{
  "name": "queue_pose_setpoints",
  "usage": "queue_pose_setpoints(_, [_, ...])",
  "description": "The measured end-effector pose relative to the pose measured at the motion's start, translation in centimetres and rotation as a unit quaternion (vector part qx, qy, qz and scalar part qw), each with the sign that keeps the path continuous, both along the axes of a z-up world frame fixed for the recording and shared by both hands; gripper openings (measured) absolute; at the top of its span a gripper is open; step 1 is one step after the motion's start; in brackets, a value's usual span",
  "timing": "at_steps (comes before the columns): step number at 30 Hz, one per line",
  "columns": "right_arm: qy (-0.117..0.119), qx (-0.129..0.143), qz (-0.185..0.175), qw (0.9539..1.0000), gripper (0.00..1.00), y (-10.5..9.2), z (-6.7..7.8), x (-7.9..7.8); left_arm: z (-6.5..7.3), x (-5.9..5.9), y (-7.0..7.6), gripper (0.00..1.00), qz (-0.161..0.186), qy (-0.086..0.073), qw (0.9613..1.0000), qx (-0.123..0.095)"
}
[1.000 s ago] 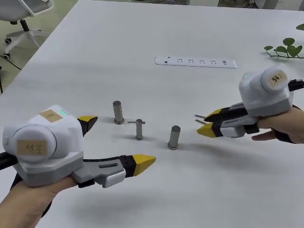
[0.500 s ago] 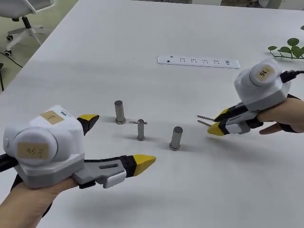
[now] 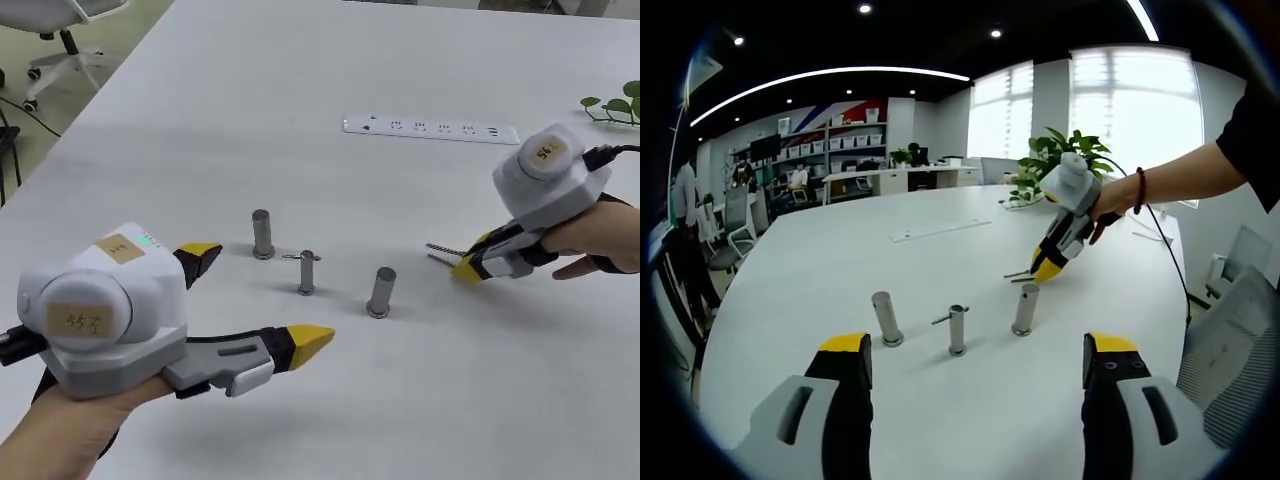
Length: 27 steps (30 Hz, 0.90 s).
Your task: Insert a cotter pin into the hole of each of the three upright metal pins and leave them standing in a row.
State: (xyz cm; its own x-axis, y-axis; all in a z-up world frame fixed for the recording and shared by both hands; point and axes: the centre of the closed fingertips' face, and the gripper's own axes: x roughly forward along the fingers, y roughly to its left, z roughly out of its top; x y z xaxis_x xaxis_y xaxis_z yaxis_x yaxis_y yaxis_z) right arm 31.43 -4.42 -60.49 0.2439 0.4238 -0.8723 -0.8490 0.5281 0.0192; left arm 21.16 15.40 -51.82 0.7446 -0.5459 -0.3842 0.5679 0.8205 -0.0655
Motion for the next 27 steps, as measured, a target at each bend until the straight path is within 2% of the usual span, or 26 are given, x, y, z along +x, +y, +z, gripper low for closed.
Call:
queue_pose_setpoints(9, [0.000,-0.016,0.011,0.9998,0.03,-0.13,-0.18,0.10,-0.25,-0.05,0.08,0.82,-0.002,0.003,1.0000,0.001])
queue_pose_setpoints(14, [-0.001,-0.036,0.025,0.9990,0.01,-0.36,-0.43,0.06,-0.29,-0.11,-0.03,0.81,-0.005,0.004,1.0000,0.001])
queue_pose_setpoints(18, [-0.004,-0.040,0.030,0.9987,0.00,-0.46,-0.50,0.19,-0.34,-0.13,0.08,0.81,-0.005,0.005,1.0000,0.001])
queue_pose_setpoints(27, [-0.019,-0.073,0.077,0.9942,0.00,-0.42,-0.61,0.26,-0.51,-0.29,0.07,0.80,-0.011,0.007,0.9999,0.004])
